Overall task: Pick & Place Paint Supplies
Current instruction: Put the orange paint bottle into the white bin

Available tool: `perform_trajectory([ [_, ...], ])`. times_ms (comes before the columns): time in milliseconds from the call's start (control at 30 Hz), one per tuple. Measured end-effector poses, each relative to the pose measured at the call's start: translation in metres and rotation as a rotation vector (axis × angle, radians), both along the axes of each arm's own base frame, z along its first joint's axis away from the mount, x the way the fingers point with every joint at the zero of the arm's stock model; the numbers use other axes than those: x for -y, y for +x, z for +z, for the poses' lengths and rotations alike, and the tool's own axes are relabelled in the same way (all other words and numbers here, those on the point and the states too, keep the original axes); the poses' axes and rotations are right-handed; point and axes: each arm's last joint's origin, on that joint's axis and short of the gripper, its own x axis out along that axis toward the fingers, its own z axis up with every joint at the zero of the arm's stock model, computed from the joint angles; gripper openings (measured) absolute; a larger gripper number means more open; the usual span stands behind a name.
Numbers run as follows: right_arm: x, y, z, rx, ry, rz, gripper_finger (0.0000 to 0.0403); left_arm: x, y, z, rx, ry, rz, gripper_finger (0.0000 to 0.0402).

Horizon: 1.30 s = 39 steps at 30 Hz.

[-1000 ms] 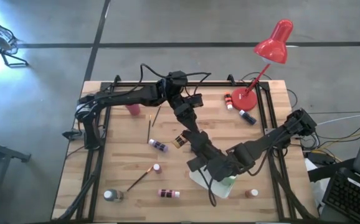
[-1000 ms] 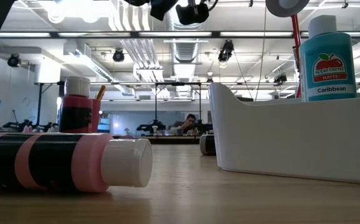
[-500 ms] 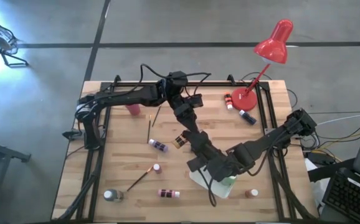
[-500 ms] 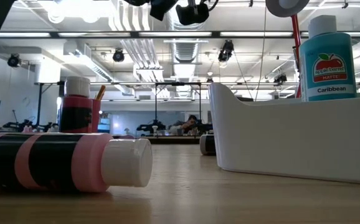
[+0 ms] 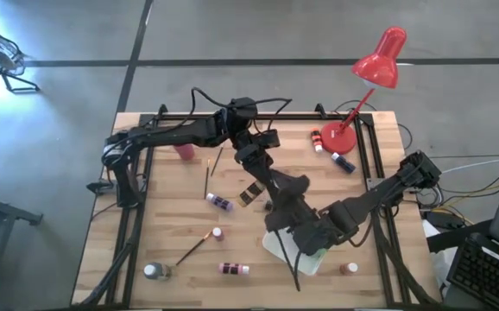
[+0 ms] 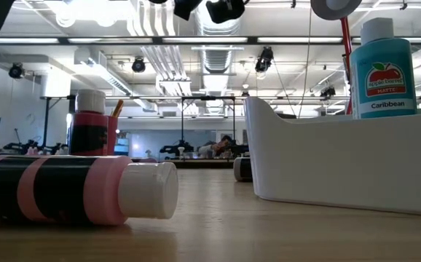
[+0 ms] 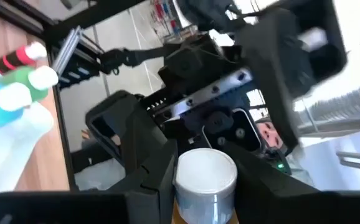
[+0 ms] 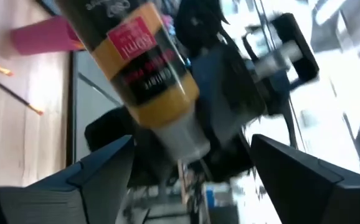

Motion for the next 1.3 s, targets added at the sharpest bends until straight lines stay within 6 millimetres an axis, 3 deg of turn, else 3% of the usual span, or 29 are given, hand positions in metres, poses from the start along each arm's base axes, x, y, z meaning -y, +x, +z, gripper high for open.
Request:
perform_trajectory([
  [133,-0.006,-0.011,0.006,0.128,0.032,-0.099,0.0318,-0.002,-0.004,0.008,0.045,0.019,0.017,0.0119],
  [400,-0.003,-0.043,0.026,0.344,0.191,-0.059,0.0289,-0.003,-0.016,0.026,0.177,0.085,0.050,0.0119],
  [567,0.017,-0.074,0.034,0.491,0.349,-0.029,0.0270,-0.001,-0.029,0.044,0.380,0.211,0.120,0.0119],
  [700,0.042,-0.101,0.037,0.525,0.688,0.013,0.0255,0.003,-0.039,0.057,0.571,0.363,0.218,0.0119],
  [800,0.061,-0.118,0.035,0.505,0.887,-0.050,0.0245,0.010,-0.045,0.062,0.672,0.579,0.390,0.0119],
  [900,0.072,-0.129,0.027,0.508,0.951,-0.107,0.0235,0.020,-0.041,0.057,0.675,0.884,0.587,0.0119],
  [1000,0.079,-0.142,0.020,0.536,0.978,-0.121,0.0228,0.033,-0.033,0.045,0.639,1.092,0.675,0.0119],
  [1133,0.088,-0.157,0.007,0.573,1.008,-0.148,0.0224,0.048,-0.025,0.026,0.695,1.137,0.706,0.0119],
  [1300,0.100,-0.178,-0.008,0.644,1.061,-0.165,0.0235,0.055,-0.023,-0.012,0.680,1.179,0.823,0.0119],
])
